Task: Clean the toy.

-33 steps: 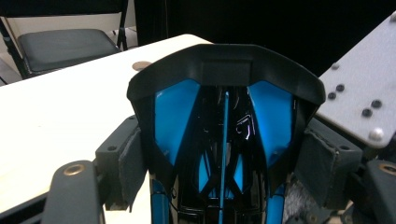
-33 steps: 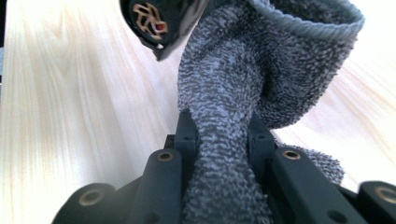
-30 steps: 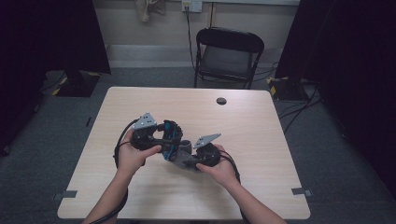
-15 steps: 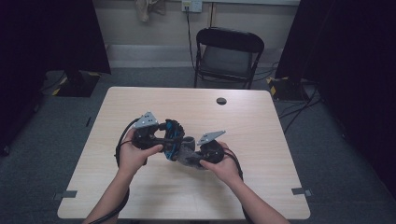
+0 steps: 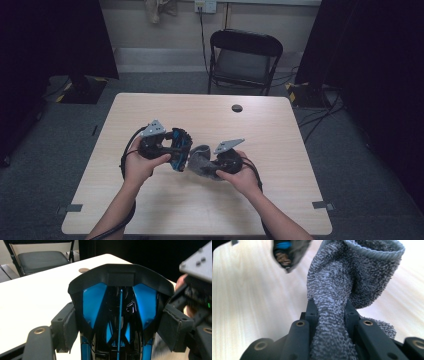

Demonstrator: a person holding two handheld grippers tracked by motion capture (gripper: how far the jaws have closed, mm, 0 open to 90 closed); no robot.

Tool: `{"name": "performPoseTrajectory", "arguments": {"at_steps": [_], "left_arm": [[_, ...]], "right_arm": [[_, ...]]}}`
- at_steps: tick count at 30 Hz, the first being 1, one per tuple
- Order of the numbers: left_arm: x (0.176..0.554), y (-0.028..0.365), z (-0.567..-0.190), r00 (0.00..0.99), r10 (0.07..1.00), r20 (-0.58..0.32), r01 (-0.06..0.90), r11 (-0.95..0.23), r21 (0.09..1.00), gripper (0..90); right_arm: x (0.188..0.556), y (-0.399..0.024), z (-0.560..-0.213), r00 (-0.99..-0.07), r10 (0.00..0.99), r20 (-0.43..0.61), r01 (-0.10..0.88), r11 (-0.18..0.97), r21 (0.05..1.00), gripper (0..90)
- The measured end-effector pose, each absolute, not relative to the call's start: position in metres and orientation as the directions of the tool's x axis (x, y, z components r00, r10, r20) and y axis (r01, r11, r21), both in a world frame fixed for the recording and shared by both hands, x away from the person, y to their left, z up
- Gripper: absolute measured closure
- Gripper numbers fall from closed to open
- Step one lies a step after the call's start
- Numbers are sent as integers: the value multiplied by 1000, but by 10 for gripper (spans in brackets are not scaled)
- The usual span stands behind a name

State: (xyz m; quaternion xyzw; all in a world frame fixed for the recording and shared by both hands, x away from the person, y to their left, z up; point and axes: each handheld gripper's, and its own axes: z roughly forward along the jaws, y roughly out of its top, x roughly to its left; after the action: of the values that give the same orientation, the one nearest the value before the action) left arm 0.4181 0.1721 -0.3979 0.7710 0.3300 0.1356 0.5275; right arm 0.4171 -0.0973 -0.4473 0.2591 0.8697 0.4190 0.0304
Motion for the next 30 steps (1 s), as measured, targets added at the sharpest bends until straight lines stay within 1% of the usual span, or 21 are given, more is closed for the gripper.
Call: {"name": "performPoseTrajectory", "arguments": {"at_steps": [5,9,25,30], "left_arm": [[420,177,-404,732,666,-140,385,-236,892,255],[421,183,-407,723,678,-137,399,-248,883,255],[426,215,-424,674,729,-124,470,-293,832,255],[431,220,-429,660,739,-133,495,-295,817,254]], "right_arm": [[425,-117,-441,-840,527,130,429,497,754,729],[431,-130,-439,-818,562,124,441,474,762,729],[447,-163,-442,-752,649,114,486,430,761,728],[450,-172,-440,-734,673,92,485,424,765,727]]}}
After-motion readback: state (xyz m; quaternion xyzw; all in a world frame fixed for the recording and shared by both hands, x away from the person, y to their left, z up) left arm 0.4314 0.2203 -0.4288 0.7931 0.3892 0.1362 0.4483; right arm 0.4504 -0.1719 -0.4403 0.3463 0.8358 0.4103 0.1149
